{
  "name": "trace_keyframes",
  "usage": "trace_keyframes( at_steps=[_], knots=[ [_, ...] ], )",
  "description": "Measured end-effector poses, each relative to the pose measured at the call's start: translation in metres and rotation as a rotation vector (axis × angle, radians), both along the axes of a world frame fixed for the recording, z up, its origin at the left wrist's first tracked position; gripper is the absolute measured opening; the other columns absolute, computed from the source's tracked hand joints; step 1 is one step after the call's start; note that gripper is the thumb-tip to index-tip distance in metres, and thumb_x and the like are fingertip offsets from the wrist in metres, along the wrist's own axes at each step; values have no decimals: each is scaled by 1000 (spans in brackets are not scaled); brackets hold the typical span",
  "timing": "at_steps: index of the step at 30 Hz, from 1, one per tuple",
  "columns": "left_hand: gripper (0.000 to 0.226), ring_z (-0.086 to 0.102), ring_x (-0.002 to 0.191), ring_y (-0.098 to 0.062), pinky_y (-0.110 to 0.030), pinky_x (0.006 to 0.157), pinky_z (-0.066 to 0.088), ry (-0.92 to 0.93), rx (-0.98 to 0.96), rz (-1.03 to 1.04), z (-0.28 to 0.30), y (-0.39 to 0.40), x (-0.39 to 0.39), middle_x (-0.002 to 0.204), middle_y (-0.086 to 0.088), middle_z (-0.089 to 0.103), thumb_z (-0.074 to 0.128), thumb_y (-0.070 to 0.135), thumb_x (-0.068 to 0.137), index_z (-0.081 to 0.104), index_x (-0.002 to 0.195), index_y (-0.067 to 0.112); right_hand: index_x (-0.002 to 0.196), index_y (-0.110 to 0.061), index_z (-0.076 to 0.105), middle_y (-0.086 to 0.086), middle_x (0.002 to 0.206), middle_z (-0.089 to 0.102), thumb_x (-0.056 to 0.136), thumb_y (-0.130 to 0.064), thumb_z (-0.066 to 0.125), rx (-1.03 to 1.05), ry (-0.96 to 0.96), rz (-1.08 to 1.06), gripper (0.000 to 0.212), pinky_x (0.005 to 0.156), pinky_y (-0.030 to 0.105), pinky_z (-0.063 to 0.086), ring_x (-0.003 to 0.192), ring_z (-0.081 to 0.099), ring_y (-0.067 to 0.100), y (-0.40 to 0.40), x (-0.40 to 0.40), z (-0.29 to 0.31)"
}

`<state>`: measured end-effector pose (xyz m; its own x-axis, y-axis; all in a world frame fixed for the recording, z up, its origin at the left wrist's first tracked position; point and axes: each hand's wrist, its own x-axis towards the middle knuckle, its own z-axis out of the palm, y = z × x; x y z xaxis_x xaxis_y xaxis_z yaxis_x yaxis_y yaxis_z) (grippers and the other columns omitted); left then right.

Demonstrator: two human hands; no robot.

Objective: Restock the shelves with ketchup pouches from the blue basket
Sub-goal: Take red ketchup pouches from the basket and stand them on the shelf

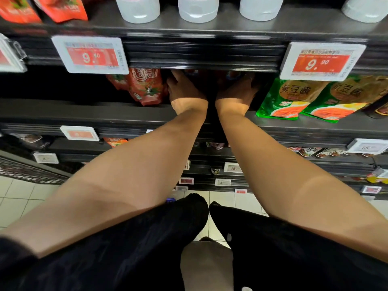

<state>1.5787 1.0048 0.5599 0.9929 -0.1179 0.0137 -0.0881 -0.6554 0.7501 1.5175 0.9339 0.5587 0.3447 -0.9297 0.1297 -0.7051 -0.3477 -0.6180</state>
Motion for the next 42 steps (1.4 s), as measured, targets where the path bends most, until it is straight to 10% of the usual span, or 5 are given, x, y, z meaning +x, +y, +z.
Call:
trace_keyframes(
  at_steps=[13, 20, 24, 33, 42],
  knots=[
    [84, 36, 140, -33, -35, 113, 34, -37, 55, -113, -4, 12, -9, 154, -15, 33, 72, 24, 87, 24, 154, 8, 155, -5, 25, 16, 156, 34, 101, -43, 46, -27, 163, 71, 69, 114, 34, 25, 140, 37, 32, -3, -6, -3],
    [46, 64, 98, -30, -26, 70, 45, -88, -9, -197, -10, 44, -16, 116, -16, 60, 68, 15, 88, 51, 130, 9, 150, 3, 29, 20, 151, 39, 92, -21, 55, 23, 110, 196, 68, 113, 28, 28, 135, 41, 31, 11, -30, -5],
    [25, 64, 94, -35, -39, 75, 50, -74, 14, -234, -11, 71, -14, 85, -17, 63, 64, 26, 95, 55, 90, 3, 132, 1, 50, 15, 117, 61, 94, -24, 57, 81, 37, 126, 46, 82, 28, 43, 109, 60, 31, 13, -42, -4],
    [12, 61, 94, -13, -18, 86, 47, -321, -197, -250, -40, 228, -23, 102, 1, 63, 52, 16, 95, 58, 104, 23, 91, -26, 58, -6, 77, 54, 83, 0, 58, 286, -579, 393, 26, 63, 17, 44, 67, 48, 9, 52, -103, -5],
    [14, 63, 85, -23, -21, 78, 51, 254, 67, -75, -138, 372, -19, 90, -1, 66, 61, 8, 95, 57, 89, 20, 95, -29, 57, -1, 80, 55, 86, -5, 70, 634, -240, 629, 28, 76, 19, 47, 71, 53, 8, 163, -114, -86]
  ],
)
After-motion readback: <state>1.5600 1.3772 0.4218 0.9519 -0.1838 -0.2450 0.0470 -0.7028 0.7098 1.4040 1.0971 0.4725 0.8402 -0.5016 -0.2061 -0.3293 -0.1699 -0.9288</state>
